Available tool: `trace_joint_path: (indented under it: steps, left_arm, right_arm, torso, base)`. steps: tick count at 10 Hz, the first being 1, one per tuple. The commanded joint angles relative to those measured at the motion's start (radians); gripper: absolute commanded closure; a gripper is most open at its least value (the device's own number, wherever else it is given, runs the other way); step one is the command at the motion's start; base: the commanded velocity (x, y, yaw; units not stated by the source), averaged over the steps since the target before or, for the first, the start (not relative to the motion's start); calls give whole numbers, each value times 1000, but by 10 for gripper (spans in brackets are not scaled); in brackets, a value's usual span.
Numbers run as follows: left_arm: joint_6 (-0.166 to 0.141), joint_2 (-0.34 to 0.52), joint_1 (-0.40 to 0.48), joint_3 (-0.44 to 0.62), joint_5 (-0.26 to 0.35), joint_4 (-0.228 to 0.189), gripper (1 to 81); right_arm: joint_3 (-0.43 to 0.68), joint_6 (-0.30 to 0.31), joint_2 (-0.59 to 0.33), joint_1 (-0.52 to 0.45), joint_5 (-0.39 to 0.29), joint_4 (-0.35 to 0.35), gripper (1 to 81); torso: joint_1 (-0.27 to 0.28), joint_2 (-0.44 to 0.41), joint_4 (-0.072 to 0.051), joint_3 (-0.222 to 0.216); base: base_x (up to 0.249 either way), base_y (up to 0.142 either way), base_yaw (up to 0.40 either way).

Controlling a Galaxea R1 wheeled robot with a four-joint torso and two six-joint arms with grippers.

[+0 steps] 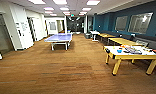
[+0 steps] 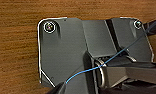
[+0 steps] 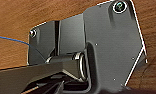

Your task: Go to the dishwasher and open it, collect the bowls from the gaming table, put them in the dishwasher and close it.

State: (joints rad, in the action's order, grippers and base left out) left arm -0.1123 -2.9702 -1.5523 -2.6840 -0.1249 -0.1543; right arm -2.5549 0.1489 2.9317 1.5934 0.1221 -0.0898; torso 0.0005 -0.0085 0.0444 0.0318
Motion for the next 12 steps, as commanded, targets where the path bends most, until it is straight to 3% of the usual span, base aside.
trace_joint_path:
  steps: [1, 12]
  left_arm:
    - [0, 5, 41, 1, 47, -2, 10]
    - [0, 2, 41, 1, 47, -2, 10]
  right_arm:
    - [4, -5, -4, -37, -48, -5, 10]
    - [-51, -5, 25, -42, -48, -7, 10]
  torso:
    - [0, 0, 0, 0]
    - [0, 0, 0, 0]
  base:
    - [279, 0, 0]
    - [279, 0, 0]
